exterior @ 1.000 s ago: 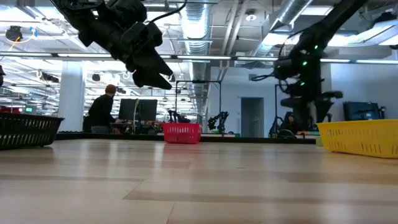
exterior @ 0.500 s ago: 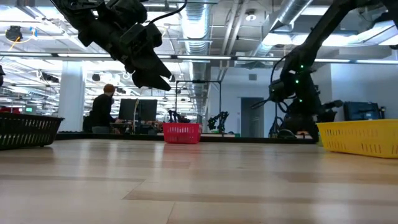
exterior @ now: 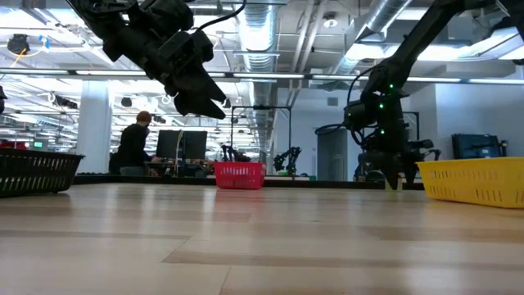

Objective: Sort & place blocks by color
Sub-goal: Put the light green block into the black bin

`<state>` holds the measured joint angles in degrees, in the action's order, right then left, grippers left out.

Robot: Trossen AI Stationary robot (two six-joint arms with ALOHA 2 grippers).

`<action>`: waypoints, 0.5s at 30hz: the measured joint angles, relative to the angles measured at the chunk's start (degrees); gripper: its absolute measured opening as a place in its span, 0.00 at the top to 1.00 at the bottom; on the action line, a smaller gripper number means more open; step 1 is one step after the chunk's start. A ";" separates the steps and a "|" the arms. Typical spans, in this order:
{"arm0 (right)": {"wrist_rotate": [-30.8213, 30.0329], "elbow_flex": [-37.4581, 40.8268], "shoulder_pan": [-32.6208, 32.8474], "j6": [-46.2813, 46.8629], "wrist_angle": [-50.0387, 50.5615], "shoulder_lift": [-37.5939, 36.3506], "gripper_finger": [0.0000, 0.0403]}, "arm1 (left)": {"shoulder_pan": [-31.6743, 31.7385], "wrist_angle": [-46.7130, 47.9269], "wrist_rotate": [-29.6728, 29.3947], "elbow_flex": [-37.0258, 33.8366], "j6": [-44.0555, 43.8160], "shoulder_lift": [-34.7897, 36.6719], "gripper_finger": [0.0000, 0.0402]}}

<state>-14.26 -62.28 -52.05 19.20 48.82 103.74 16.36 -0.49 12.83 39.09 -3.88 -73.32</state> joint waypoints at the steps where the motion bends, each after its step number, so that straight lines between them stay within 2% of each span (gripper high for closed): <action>1: 0.08 0.00 0.00 -0.10 0.04 0.00 0.40 | 0.00 -0.03 -0.02 0.00 -0.19 0.00 0.21; 15: 0.13 0.00 -0.04 -2.80 0.24 0.00 0.40 | 0.00 0.05 0.23 0.02 -2.50 0.66 0.21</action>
<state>-14.13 -62.28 -52.10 16.41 49.06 103.74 16.36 -0.44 13.07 39.11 -6.38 -72.66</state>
